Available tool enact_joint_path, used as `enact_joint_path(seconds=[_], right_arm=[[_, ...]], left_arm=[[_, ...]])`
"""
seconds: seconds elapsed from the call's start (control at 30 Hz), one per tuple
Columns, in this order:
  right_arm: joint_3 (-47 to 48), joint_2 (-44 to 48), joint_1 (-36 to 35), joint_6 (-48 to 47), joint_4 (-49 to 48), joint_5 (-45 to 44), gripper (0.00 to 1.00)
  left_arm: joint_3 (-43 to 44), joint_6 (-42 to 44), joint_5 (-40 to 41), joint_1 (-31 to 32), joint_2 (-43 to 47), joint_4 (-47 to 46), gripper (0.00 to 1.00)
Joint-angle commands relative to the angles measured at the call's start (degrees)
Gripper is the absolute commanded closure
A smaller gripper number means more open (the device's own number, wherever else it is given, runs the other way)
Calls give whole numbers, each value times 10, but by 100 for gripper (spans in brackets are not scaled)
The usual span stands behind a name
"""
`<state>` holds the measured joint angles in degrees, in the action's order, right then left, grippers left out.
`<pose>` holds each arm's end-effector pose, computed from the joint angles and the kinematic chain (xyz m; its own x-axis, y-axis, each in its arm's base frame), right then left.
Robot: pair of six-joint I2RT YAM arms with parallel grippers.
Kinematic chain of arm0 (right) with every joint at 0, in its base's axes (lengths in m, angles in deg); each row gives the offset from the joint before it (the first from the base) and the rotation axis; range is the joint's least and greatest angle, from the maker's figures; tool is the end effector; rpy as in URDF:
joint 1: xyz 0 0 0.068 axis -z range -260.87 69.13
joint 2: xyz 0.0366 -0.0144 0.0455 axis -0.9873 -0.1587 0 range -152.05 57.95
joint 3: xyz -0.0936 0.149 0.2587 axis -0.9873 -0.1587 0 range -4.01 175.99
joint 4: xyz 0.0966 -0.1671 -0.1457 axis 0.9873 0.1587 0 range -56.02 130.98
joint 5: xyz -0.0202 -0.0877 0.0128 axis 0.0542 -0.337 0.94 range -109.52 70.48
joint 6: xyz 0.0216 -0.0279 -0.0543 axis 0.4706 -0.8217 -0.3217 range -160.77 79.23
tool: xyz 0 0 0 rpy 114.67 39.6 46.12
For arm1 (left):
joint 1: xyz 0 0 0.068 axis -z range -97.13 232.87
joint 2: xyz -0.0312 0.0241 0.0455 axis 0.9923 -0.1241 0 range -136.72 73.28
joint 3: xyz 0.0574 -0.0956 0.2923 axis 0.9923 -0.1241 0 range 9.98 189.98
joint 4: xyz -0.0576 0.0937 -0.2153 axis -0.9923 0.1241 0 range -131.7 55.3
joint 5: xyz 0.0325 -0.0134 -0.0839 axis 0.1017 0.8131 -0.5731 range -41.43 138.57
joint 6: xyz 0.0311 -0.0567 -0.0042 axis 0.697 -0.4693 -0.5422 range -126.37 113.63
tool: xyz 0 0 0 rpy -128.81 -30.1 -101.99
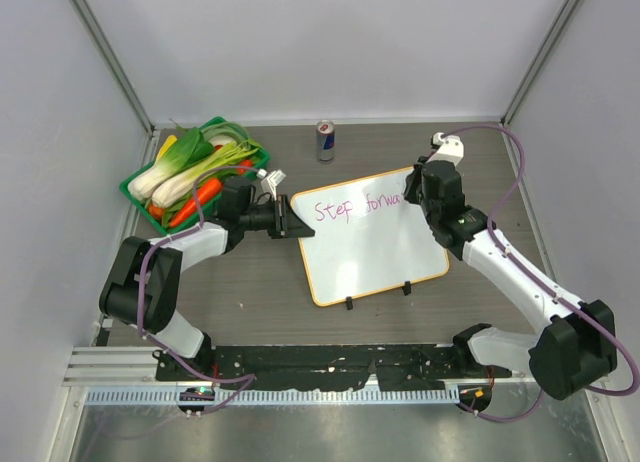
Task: Write a sentence on the whiteboard
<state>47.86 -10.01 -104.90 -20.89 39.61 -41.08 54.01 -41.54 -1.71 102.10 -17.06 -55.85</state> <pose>0.2356 0.0848 0.3472 -0.3405 0.1944 -0.9199 0.0518 0.9808 0.1880 0.2799 -0.1388 0.2415 -0.8863 -0.0807 -0.4559 0.3849 0.4189 -0.8224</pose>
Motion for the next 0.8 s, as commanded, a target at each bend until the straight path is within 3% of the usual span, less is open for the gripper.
enact_joint_path(seconds=[0.0, 0.77], right_arm=[[19, -4, 6, 3, -32, -13, 99], [9, -23, 17, 16, -40, -13, 98]], left_arm=[[-15, 68, 63, 26, -11, 60, 100], [-14, 69, 63, 26, -9, 63, 100]])
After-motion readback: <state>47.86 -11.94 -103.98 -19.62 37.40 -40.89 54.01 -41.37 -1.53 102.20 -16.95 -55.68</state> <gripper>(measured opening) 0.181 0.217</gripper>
